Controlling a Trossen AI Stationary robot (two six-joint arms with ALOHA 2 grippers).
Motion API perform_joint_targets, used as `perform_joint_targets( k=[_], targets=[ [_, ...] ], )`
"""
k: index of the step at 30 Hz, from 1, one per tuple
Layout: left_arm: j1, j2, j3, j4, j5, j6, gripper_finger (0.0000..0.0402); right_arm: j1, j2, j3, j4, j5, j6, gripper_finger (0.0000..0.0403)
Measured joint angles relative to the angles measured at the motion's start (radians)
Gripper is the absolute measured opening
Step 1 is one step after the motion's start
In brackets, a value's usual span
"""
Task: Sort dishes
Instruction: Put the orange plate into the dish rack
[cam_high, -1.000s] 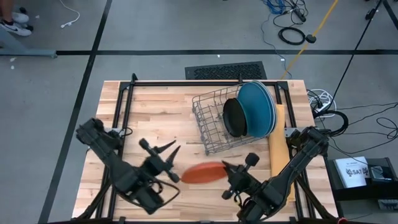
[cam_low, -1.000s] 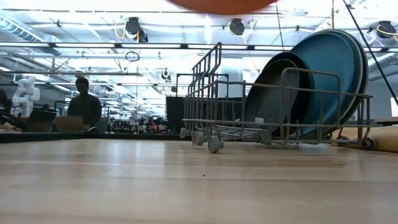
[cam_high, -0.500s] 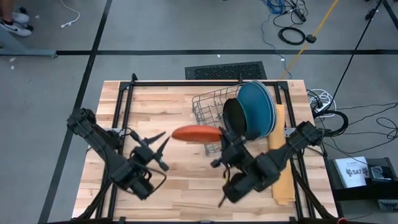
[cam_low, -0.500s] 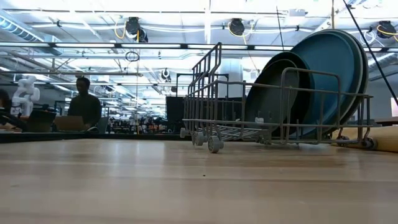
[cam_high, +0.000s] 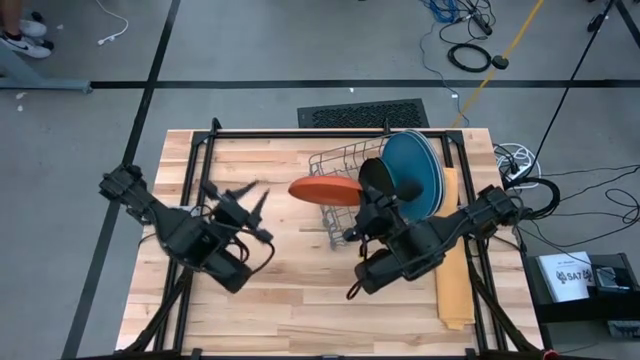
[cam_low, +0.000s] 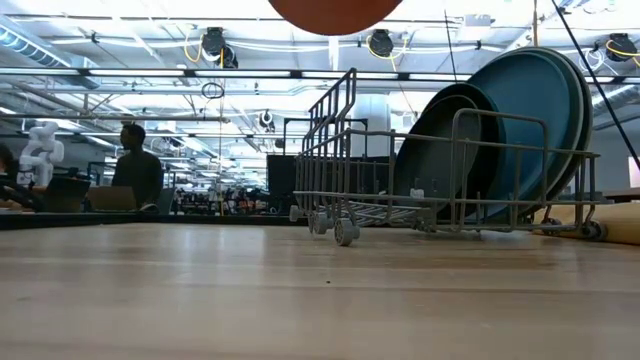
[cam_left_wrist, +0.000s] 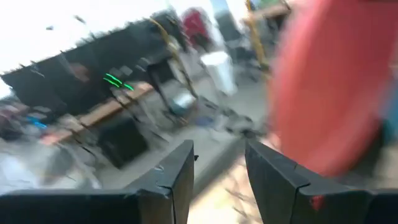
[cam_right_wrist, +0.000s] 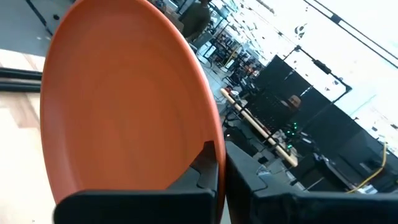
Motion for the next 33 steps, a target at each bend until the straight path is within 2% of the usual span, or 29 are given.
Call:
perform_joint_targets(
  k=[2, 7, 9, 10, 12, 13, 19, 22, 28, 31, 33],
  targets=[
    [-0.018, -0.002, 0.028, 0.180, 0.082, 0.197, 0.0145, -0.008, -0.007, 0.000, 0.000, 0.002, -0.019, 0.0002],
    [-0.060, 0.002, 0.036, 0.811, 0.369, 0.887, 0.0145, -0.018, -0.010, 0.000, -0.001, 0.002, -0.058, 0.0003],
    [-0.068, 0.000, 0.036, 0.978, 0.374, 1.069, 0.0145, -0.016, -0.010, 0.000, -0.001, 0.002, -0.069, 0.0003],
    [-0.071, -0.002, 0.037, 1.009, 0.321, 1.132, 0.0145, -0.010, -0.010, 0.000, -0.001, 0.002, -0.071, 0.0003],
    [-0.064, -0.007, 0.038, 1.002, 0.184, 1.196, 0.0145, 0.003, -0.010, 0.000, -0.001, 0.002, -0.071, 0.0003],
    [-0.055, -0.010, 0.037, 0.983, 0.158, 1.201, 0.0145, 0.012, -0.010, 0.000, -0.001, 0.002, -0.071, 0.0003],
    [0.026, -0.016, 0.036, 0.947, 0.266, 1.197, 0.0145, 0.063, -0.010, 0.000, 0.001, 0.002, -0.074, 0.0004],
    [0.064, -0.010, 0.036, 0.950, 0.380, 1.160, 0.0145, 0.081, -0.010, 0.000, 0.007, 0.002, -0.074, 0.0004],
    [0.133, 0.018, 0.035, 0.919, 0.390, 1.152, 0.0145, 0.097, -0.010, 0.000, 0.024, 0.002, -0.077, 0.0003],
    [0.169, 0.028, 0.035, 0.920, 0.386, 1.210, 0.0123, 0.100, -0.010, 0.000, 0.028, 0.003, -0.085, 0.0003],
    [0.186, 0.028, 0.035, 0.928, 0.398, 1.293, 0.0082, 0.099, -0.010, 0.000, 0.032, 0.004, -0.087, 0.0002]
  ],
)
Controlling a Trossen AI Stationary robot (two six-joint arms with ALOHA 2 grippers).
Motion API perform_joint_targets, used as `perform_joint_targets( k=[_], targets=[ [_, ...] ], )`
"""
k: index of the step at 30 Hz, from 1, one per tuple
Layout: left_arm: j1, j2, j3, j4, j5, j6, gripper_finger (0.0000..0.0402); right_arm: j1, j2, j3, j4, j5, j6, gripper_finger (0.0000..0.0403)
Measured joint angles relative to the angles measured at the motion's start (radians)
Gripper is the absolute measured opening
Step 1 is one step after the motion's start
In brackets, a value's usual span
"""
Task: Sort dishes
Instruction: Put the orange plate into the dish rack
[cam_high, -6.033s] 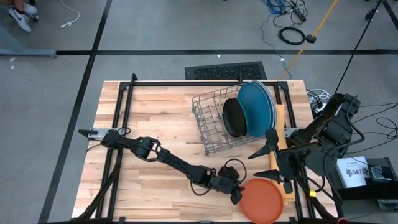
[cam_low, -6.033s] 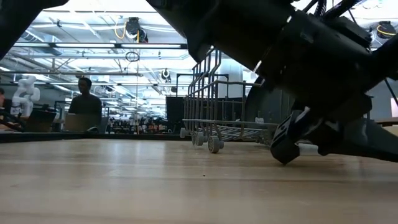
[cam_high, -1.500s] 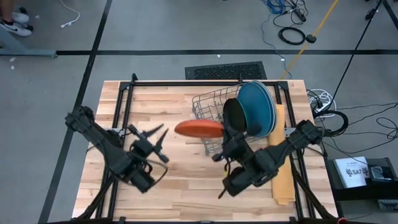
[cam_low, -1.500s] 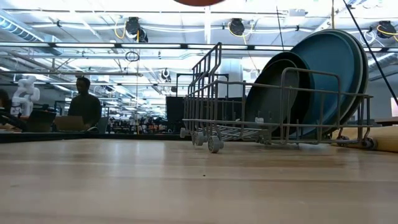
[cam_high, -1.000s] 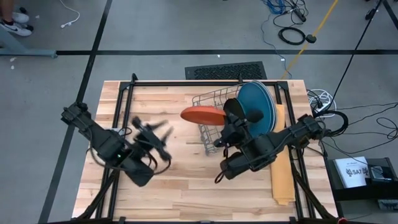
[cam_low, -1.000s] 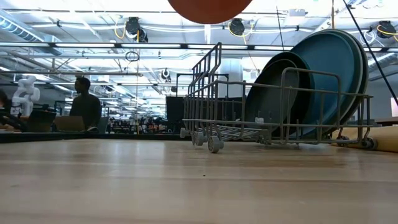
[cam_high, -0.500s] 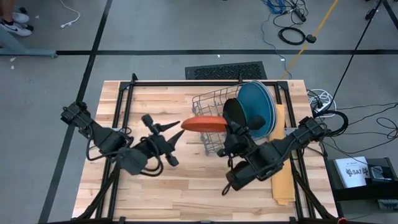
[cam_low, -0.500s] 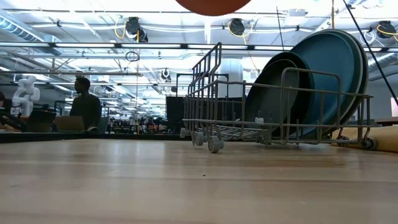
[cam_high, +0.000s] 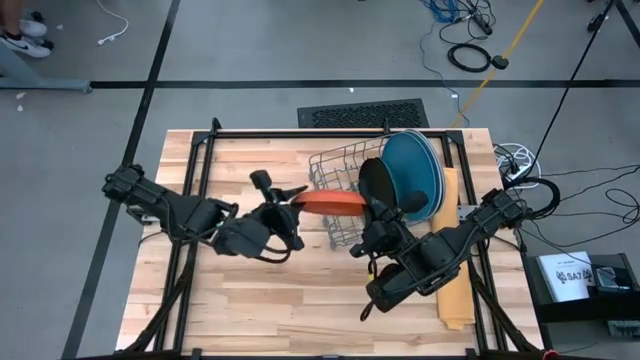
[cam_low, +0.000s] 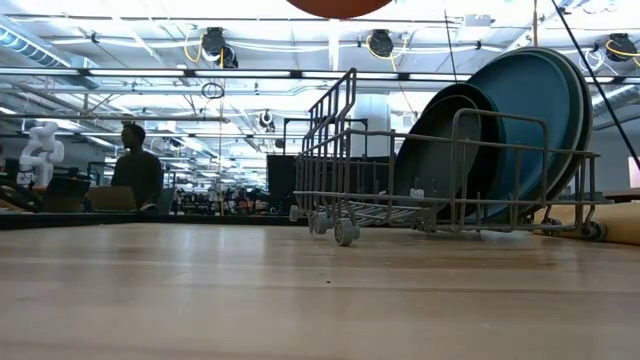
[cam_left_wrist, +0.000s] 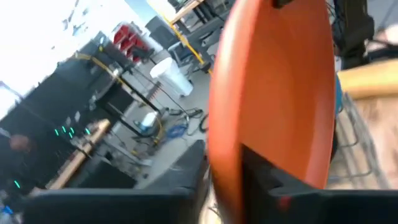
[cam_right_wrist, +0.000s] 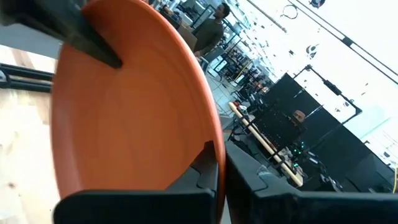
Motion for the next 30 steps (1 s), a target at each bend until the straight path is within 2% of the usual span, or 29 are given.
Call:
perform_joint_targets(
  k=[2, 3, 6, 8, 12, 16, 19, 21, 24, 27, 30],
  targets=[
    [0.016, -0.001, 0.000, 0.019, 0.005, 0.081, 0.0031, 0.004, 0.000, 0.000, -0.001, 0.003, -0.001, 0.0002],
    [0.027, -0.002, 0.000, 0.033, 0.006, 0.119, 0.0019, 0.006, 0.000, 0.000, -0.003, 0.006, -0.009, 0.0004],
    [0.056, -0.004, 0.002, 0.071, 0.017, 0.303, 0.0014, 0.013, -0.001, 0.000, -0.001, -0.019, -0.042, 0.0027],
    [0.088, -0.005, 0.002, 0.099, 0.073, 0.442, 0.0013, 0.017, -0.002, 0.000, -0.005, -0.052, -0.042, 0.0055],
    [0.179, -0.003, 0.003, 0.118, 0.312, 0.667, 0.0012, 0.024, -0.005, 0.000, 0.006, -0.173, -0.045, 0.0135],
    [0.282, 0.009, -0.001, 0.069, 0.550, 0.834, 0.0012, 0.051, -0.006, 0.000, -0.001, -0.345, -0.049, 0.0216],
    [0.375, 0.021, -0.001, 0.070, 0.710, 0.918, 0.0012, 0.089, -0.006, 0.000, -0.004, -0.479, -0.092, 0.0257],
    [0.435, 0.041, 0.000, 0.085, 0.810, 0.960, 0.0012, 0.119, -0.008, 0.002, -0.006, -0.548, -0.119, 0.0271],
    [0.512, 0.088, 0.000, 0.072, 0.915, 1.013, 0.0012, 0.159, -0.021, 0.020, -0.009, -0.585, -0.125, 0.0276],
    [0.569, 0.135, 0.000, 0.050, 0.973, 1.066, 0.0012, 0.200, -0.044, 0.046, -0.008, -0.583, -0.123, 0.0271],
    [0.602, 0.178, 0.000, 0.066, 0.990, 1.108, 0.0012, 0.236, -0.063, 0.071, -0.002, -0.563, -0.100, 0.0264]
  ],
)
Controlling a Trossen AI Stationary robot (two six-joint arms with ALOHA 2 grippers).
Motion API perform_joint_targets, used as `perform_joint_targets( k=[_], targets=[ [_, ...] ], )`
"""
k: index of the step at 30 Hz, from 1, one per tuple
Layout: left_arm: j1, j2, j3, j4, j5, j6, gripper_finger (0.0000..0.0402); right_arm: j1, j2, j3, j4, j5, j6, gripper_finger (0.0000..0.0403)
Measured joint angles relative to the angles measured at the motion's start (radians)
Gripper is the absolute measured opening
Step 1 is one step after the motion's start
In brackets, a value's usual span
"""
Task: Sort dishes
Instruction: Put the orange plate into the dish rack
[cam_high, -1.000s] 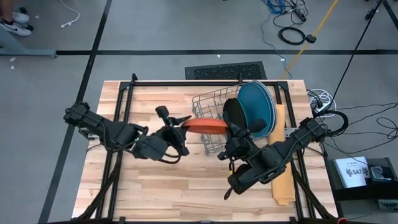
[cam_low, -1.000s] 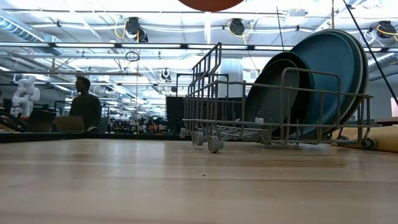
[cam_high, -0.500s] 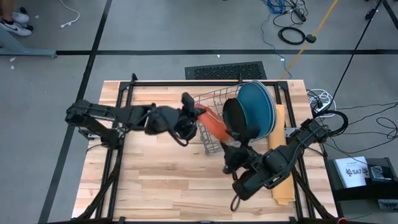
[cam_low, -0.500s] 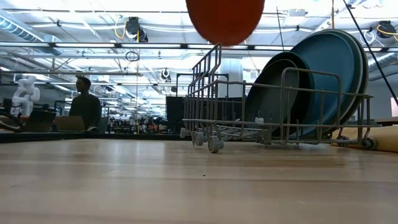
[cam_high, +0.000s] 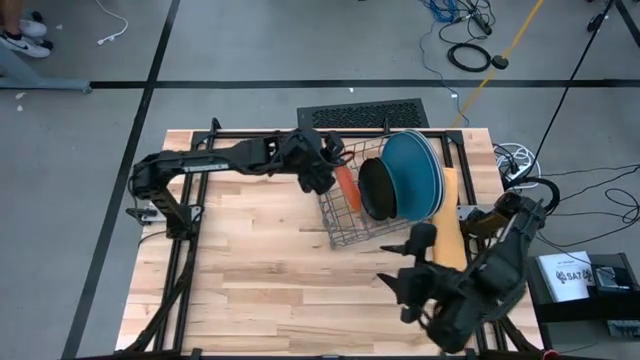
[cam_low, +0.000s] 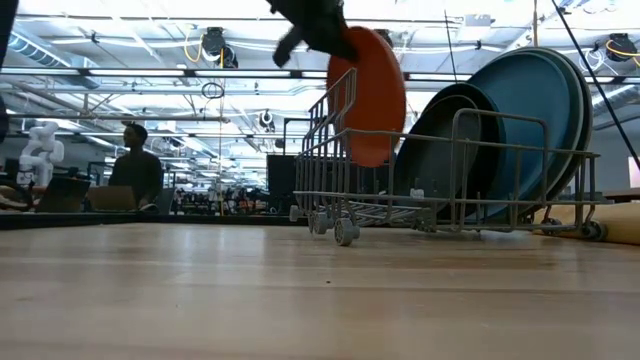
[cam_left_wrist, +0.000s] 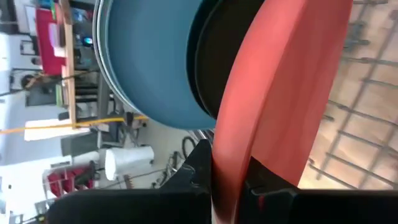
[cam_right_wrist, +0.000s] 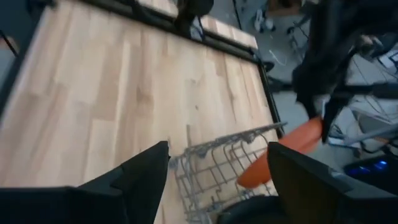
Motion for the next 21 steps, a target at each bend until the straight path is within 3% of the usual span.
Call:
perform_joint_targets(
  k=[7, 12, 21],
  targets=[
    [0.003, 0.051, 0.000, 0.118, 0.042, 0.060, 0.0012, 0.050, -0.026, 0.006, 0.003, 0.075, 0.038, 0.0261],
    [0.004, 0.067, -0.001, 0.083, 0.044, 0.115, 0.0012, 0.056, -0.025, 0.006, 0.003, 0.072, 0.049, 0.0261],
    [0.007, 0.067, -0.004, 0.103, 0.075, 0.079, 0.0012, 0.055, -0.025, 0.005, 0.004, 0.101, 0.041, 0.0261]
  ],
)
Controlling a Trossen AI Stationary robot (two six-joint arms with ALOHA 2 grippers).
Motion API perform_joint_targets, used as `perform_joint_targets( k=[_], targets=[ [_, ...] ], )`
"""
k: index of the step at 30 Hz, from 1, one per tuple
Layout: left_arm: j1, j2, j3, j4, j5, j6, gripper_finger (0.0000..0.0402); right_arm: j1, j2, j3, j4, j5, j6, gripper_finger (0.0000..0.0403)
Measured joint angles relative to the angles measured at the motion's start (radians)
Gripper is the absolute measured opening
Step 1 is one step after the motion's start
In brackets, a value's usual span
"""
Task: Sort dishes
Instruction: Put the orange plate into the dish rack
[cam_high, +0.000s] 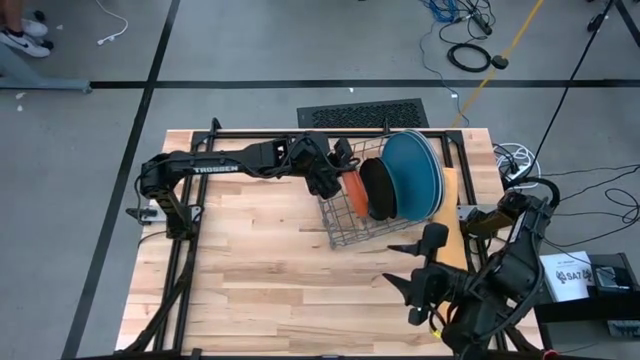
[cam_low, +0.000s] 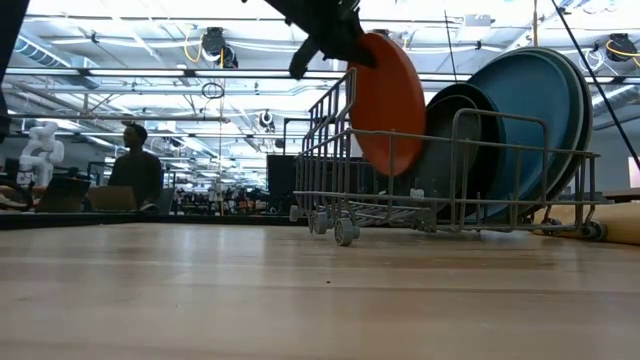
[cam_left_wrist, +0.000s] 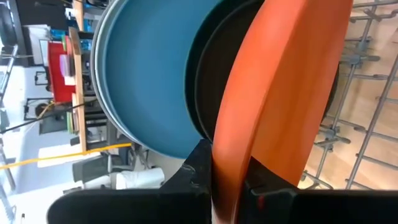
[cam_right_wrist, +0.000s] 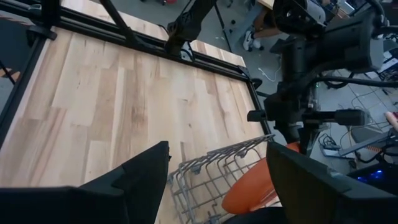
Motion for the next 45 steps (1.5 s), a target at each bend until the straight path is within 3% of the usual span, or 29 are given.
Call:
perform_joint_targets(
  k=[6, 22, 45],
  targets=[
    [-0.004, 0.037, -0.003, 0.009, -0.001, -0.052, 0.0012, 0.000, 0.000, 0.000, 0.007, 0.001, -0.002, 0.0261],
    [-0.062, 0.101, -0.003, 0.140, -0.167, -0.117, 0.0012, 0.000, 0.000, 0.000, 0.017, -0.006, 0.023, 0.0261],
    [-0.065, 0.114, -0.005, 0.093, -0.161, -0.157, 0.0012, 0.000, 0.001, -0.002, 0.021, -0.005, 0.020, 0.0260]
  ],
)
